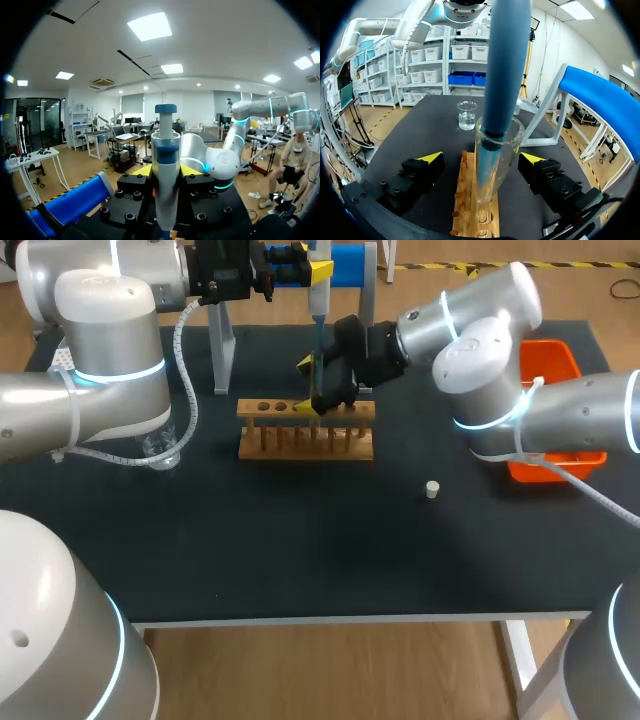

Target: Invert the test tube, pick up the pipette, mount the tip to pipette, aspirate from beaker and dispense into the tube, eject the tip, return the pipette, and cap with the stopper.

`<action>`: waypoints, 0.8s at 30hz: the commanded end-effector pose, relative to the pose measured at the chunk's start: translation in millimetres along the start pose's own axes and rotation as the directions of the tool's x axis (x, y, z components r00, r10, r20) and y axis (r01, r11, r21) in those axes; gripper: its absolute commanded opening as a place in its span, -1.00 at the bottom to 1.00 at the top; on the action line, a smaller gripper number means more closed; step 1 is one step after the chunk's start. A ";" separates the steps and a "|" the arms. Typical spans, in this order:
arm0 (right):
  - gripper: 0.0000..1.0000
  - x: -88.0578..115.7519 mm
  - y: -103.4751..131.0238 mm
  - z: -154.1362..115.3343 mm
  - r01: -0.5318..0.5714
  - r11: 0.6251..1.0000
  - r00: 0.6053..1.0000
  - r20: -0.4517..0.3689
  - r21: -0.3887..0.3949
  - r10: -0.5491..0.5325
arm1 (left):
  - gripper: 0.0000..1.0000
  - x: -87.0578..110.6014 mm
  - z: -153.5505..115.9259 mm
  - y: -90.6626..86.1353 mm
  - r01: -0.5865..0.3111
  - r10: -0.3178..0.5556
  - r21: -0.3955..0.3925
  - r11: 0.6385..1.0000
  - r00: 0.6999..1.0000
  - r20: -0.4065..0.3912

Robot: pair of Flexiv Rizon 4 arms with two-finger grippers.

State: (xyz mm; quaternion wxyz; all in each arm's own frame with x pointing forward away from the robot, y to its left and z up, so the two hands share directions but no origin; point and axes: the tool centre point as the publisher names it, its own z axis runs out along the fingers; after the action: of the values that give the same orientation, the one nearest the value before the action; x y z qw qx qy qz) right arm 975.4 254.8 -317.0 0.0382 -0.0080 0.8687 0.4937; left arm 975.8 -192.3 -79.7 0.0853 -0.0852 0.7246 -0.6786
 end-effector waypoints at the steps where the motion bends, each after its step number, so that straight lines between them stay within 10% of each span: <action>1: 1.00 -0.5 0.4 -0.9 -0.001 1.000 1.000 -0.003 0.003 0.001 | -1.00 0.1 0.8 -0.4 0.001 -0.001 0.000 1.000 1.000 0.002; 24: 1.00 -0.5 0.4 -0.9 -0.001 1.000 1.000 -0.003 0.003 0.001 | -1.00 4.4 -0.1 -10.7 -0.022 0.022 -0.007 1.000 1.000 0.007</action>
State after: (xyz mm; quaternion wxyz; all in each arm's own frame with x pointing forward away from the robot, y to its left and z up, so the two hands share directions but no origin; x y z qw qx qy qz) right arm 975.4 255.0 -317.0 0.0384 -0.0079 0.8689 0.4934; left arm 973.2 -193.4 -71.1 0.0936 -0.0777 0.7266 -0.6763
